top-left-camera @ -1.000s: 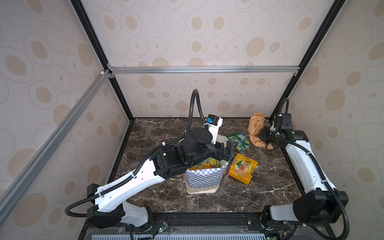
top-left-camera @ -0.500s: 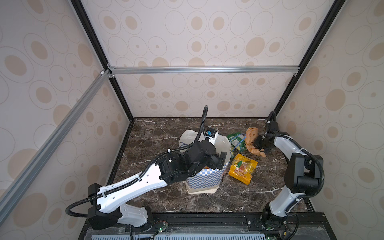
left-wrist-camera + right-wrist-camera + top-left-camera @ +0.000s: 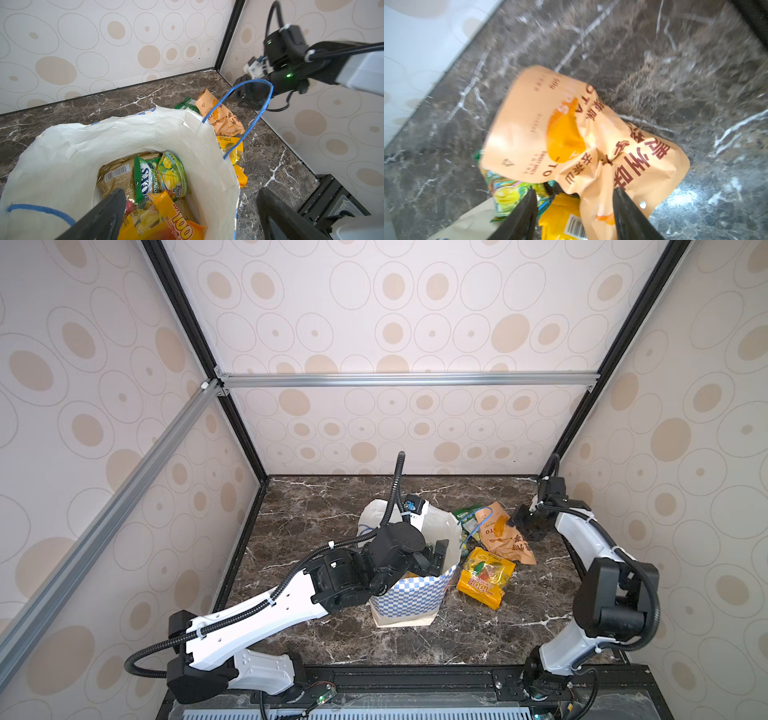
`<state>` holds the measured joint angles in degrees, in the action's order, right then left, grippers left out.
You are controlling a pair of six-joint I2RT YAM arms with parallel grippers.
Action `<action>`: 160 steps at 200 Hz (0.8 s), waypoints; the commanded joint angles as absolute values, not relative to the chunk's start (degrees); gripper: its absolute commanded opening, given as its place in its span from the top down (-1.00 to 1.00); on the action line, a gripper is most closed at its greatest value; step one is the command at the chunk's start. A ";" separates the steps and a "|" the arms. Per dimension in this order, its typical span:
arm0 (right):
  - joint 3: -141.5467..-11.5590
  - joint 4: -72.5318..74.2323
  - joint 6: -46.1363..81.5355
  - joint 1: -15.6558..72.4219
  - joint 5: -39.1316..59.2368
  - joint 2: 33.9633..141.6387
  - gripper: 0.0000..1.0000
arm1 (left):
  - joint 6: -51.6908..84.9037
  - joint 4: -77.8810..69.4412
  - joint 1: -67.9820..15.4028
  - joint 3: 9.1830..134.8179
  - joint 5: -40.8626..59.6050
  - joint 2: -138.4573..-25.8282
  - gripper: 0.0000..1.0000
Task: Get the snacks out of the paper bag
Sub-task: 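Raise the right gripper away while the left gripper lowers into the bag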
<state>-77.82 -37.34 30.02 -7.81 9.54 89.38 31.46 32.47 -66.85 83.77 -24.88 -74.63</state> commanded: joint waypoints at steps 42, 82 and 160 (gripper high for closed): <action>-86.10 -44.93 38.05 -4.01 21.88 70.47 -0.48 | 37.04 38.71 -62.54 92.91 -27.69 -79.25 -0.87; -88.47 -49.41 38.05 3.28 23.75 59.24 -0.72 | 38.61 43.58 -59.90 98.09 -27.72 -84.92 -0.72; -111.58 -66.74 36.58 9.77 38.61 62.76 -0.80 | 41.44 55.03 -51.61 99.74 -11.00 -95.55 -0.61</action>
